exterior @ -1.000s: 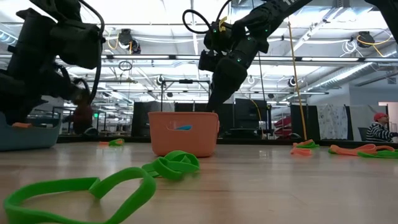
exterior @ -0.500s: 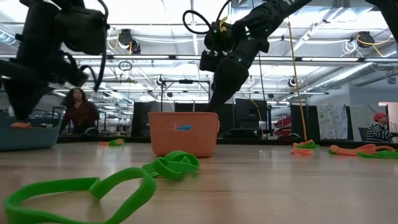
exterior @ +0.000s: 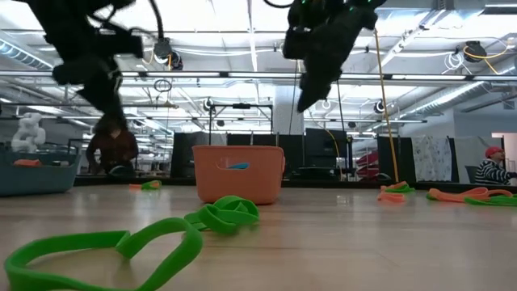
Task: Sort rubber bands into baskets
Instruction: Put the orange rubber band into the blue bin
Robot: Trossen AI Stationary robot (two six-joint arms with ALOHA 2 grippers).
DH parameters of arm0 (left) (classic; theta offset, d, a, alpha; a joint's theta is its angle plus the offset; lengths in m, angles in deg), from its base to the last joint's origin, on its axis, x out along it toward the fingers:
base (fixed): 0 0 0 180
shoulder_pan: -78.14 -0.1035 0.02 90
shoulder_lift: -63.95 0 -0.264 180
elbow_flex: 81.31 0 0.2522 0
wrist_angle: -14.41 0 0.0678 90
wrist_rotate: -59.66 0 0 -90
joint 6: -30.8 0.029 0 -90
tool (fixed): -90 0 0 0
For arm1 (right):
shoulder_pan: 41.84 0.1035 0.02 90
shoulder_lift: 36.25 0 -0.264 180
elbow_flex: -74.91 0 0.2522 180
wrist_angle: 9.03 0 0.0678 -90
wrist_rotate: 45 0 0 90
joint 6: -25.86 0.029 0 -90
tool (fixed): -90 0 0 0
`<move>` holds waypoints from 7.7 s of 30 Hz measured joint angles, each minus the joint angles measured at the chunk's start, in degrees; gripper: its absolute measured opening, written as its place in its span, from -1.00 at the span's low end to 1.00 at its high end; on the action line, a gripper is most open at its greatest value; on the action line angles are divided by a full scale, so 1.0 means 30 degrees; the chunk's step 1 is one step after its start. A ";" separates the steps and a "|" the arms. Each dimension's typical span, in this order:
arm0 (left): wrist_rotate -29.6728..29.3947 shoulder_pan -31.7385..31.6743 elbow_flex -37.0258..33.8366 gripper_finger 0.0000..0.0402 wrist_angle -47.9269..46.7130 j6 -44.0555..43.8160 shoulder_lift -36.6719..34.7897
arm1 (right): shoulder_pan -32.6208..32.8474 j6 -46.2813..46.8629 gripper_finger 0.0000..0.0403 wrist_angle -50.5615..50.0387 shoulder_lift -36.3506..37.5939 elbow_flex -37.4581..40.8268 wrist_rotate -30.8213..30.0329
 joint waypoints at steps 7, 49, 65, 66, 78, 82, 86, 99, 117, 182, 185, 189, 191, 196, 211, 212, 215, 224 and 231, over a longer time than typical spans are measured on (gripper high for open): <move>0.0446 0.0887 -0.2739 -0.50 1.1759 0.5033 -0.1327 | 0.2209 0.2712 -0.38 -0.3348 0.0599 0.0000 -0.0027; 0.8870 -0.2684 -0.5937 -0.18 3.0405 0.8835 0.4610 | 0.5423 1.1600 -0.39 -0.2525 0.0599 0.9726 -0.4574; 0.9661 -0.3023 -0.5937 -0.18 3.0403 0.8818 0.4610 | 0.4738 1.0375 -0.98 -0.4216 0.0599 0.8146 -0.4997; 0.9859 -0.3023 -0.5937 -0.18 3.0403 0.8811 0.4610 | 0.4738 1.0192 -0.99 -0.4547 0.0599 0.7707 -0.4997; 1.1126 -0.2877 -0.5937 -0.18 3.0301 0.8286 0.4610 | 0.4782 1.0732 -1.00 -0.8968 0.0599 0.5392 -0.2374; 1.1417 -0.2877 -0.5937 -0.18 3.0250 0.8265 0.4610 | 0.4775 1.1091 -1.00 -0.8081 0.0599 0.6367 -0.2014; 1.1417 -0.2877 -0.5937 -0.18 3.0250 0.8265 0.4610 | 0.4884 1.0869 -0.97 -0.5784 0.0592 0.7421 -0.1837; 1.1410 -0.2918 -0.5937 -0.18 3.0322 0.8398 0.4610 | 0.4884 0.9388 -0.60 -0.5179 0.0592 0.7599 -0.1368; 1.1395 -0.2914 -0.5937 -0.18 3.0330 0.8432 0.4610 | 0.4898 0.6604 -0.42 0.1124 0.0592 0.7565 -0.1477; 1.3986 -0.2236 -0.5355 -0.18 3.8756 1.0123 1.0115 | 0.6618 0.3658 -1.00 1.1760 0.0577 0.3854 0.3053; 1.4056 -0.2243 -0.4729 -0.18 3.8734 0.9791 1.1214 | 0.6622 0.3651 -1.00 1.2241 0.0577 0.3854 0.2981; 1.4868 -0.2250 -0.4008 -0.18 3.8738 0.9766 1.2045 | 0.6618 0.3326 -1.00 1.2555 0.0584 0.3854 0.2965; 1.5127 -0.2241 -0.3799 -0.18 3.8732 0.9771 1.2151 | 0.6618 0.3229 -1.00 1.2550 0.0584 0.3854 0.2854; 1.5519 -0.2250 -0.3780 -0.22 3.8762 0.9846 1.2151 | 0.6618 0.3221 -1.00 1.2462 0.0592 0.3854 0.2263; 1.5555 -0.2425 -0.3780 -0.98 3.8745 1.0294 1.2143 | 0.6458 0.3229 -0.82 1.1598 0.0599 0.3854 0.2041; 1.5555 -0.2425 -0.3780 -0.98 3.8742 1.0290 1.2143 | 0.6452 0.3217 -0.77 1.1381 0.0599 0.3854 0.2023; 1.5540 -0.2440 -0.3780 -0.98 3.8421 1.0298 1.2136 | 0.6322 0.3083 -0.62 1.0931 0.0599 0.3854 0.1910; 1.3349 -0.2797 -0.3788 -0.99 3.0960 1.0319 0.8528 | 0.5300 0.2885 -0.24 0.6667 0.0599 0.3847 0.1885; 0.9134 -0.2738 -0.3601 -1.00 1.8917 0.7407 0.2487 | 0.4839 0.2788 -0.16 0.5036 0.0599 0.3847 0.1859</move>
